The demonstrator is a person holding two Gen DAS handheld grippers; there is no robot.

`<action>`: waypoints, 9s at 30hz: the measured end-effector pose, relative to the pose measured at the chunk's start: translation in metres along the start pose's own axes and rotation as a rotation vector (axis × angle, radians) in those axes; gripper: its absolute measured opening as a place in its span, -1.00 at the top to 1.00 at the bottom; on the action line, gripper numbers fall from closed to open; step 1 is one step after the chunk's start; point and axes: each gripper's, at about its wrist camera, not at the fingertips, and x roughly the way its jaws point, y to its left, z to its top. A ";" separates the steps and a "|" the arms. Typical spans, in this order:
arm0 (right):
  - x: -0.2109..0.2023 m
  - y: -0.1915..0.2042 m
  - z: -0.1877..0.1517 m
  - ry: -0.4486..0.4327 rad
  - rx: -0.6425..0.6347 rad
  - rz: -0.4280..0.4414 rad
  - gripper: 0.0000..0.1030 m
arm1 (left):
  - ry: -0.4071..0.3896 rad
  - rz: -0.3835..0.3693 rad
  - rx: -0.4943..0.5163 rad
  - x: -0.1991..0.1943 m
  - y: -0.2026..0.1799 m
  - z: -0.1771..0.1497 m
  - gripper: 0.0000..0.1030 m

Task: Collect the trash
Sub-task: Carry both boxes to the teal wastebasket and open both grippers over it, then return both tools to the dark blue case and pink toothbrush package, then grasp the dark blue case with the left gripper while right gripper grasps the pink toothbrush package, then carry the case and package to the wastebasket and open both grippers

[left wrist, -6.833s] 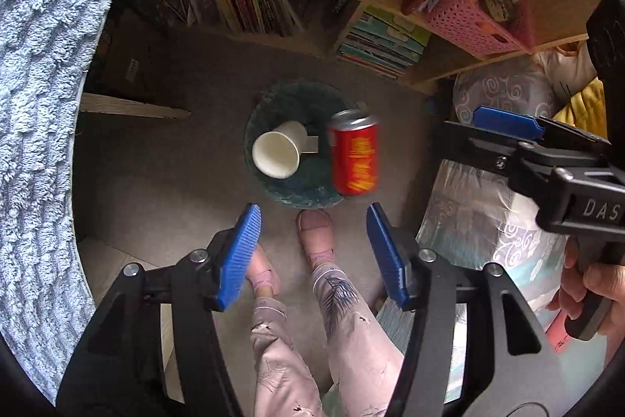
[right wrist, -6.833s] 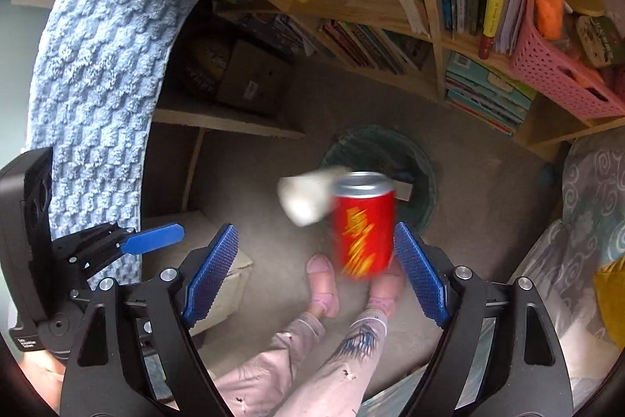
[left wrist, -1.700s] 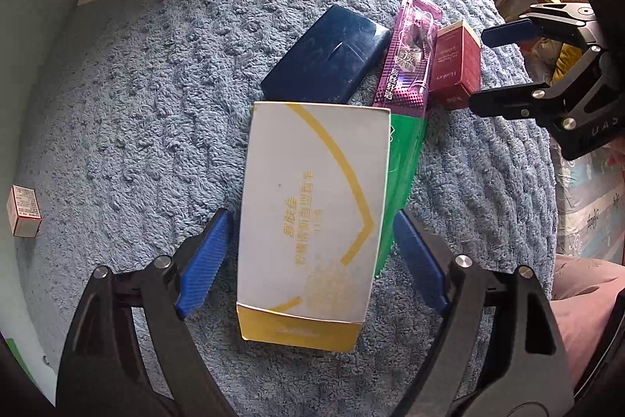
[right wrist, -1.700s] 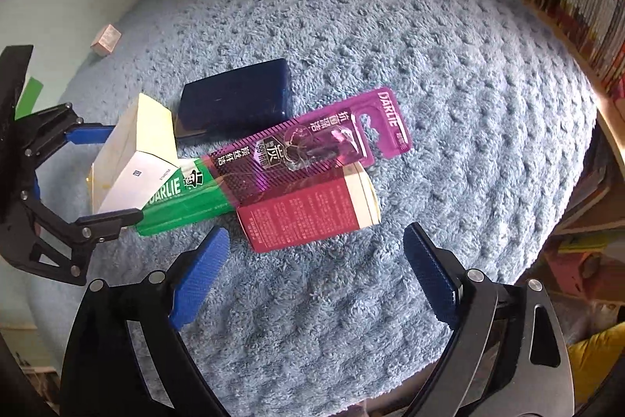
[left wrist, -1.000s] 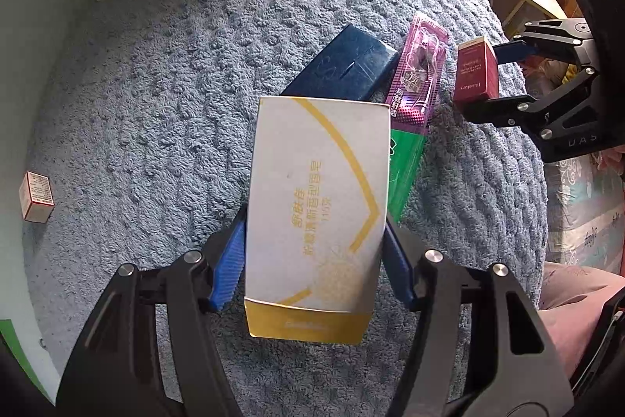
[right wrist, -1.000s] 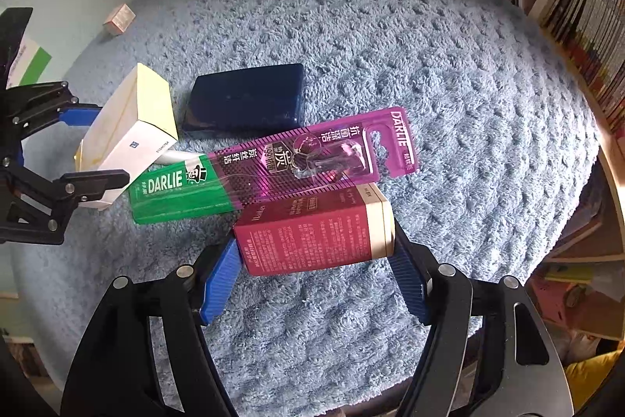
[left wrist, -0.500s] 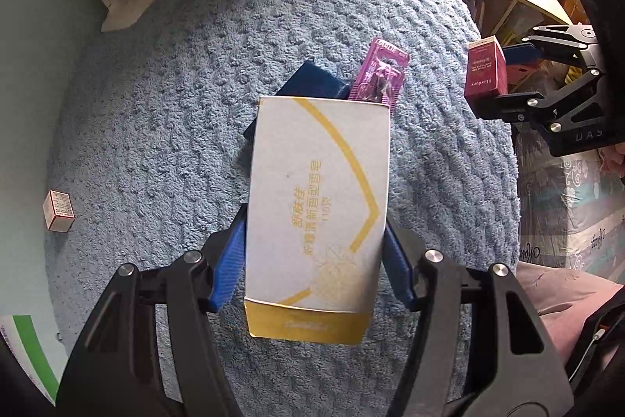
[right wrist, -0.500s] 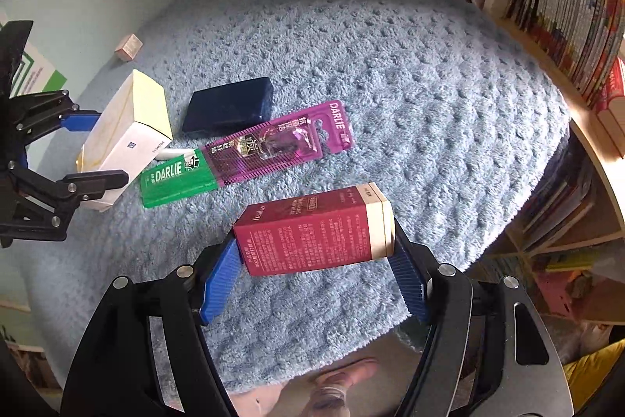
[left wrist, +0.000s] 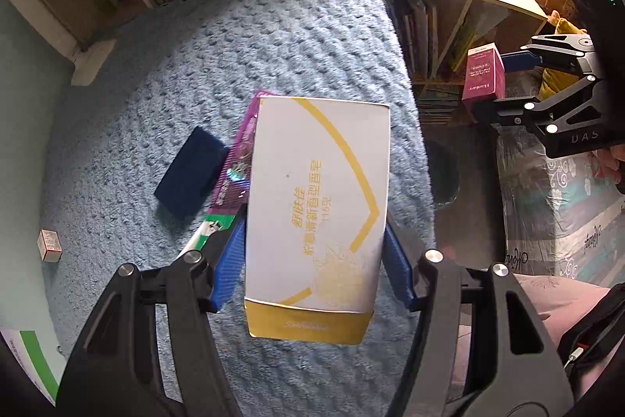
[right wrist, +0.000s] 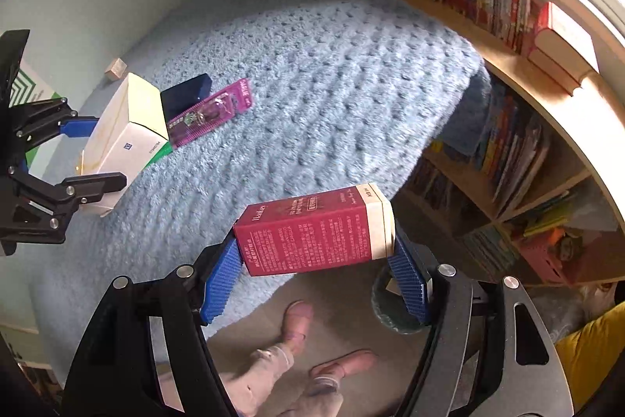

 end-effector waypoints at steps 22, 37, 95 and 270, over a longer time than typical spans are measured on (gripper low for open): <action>-0.031 -0.172 -0.137 0.064 0.241 -0.023 -0.37 | 0.096 -0.128 0.148 0.069 -0.193 0.076 -0.15; 0.033 -0.224 -0.172 0.168 0.325 0.060 -0.37 | 0.255 -0.186 0.130 0.171 -0.256 0.073 -0.15; 0.001 -0.067 -0.031 0.035 0.105 0.237 -0.73 | 0.021 0.041 -0.356 0.008 -0.013 -0.027 -0.71; -0.126 -0.044 0.048 -0.272 0.138 0.106 0.42 | -0.093 0.024 0.052 -0.023 0.009 0.079 0.00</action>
